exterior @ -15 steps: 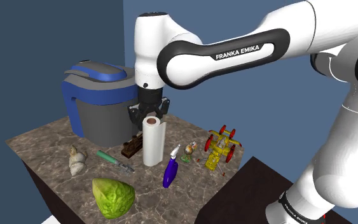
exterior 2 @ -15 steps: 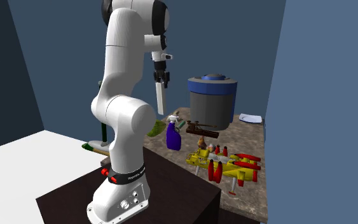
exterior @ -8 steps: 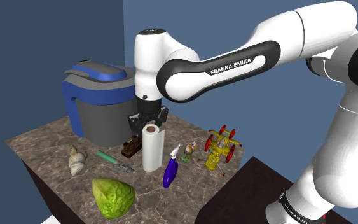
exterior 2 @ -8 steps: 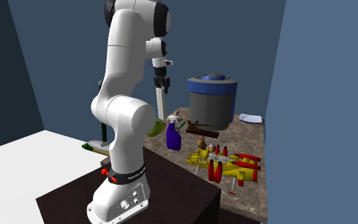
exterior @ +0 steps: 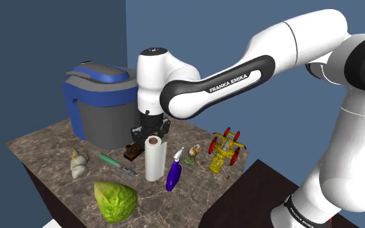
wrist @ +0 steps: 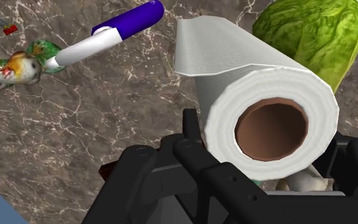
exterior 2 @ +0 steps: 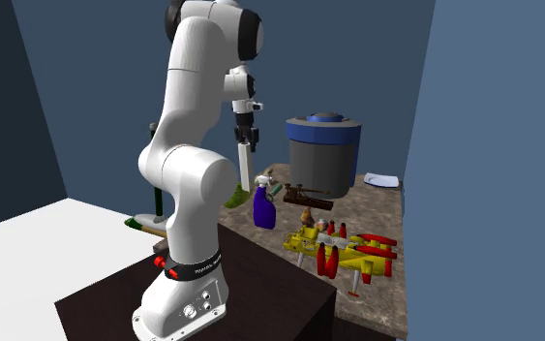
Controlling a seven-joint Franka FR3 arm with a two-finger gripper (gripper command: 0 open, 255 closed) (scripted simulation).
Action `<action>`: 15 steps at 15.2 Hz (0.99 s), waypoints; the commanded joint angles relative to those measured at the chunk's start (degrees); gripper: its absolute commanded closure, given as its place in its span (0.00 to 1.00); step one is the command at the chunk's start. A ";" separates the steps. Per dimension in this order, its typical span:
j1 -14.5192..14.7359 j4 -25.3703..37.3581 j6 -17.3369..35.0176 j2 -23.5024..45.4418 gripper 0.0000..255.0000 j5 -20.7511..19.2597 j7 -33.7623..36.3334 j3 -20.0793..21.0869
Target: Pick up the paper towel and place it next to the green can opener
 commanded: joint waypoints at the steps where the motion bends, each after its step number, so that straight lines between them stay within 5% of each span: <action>1: 0.17 -0.68 1.26 0.72 1.00 -0.62 0.50 -0.20; 15: 1.86 -4.00 9.58 6.97 1.00 -5.89 4.42 -2.51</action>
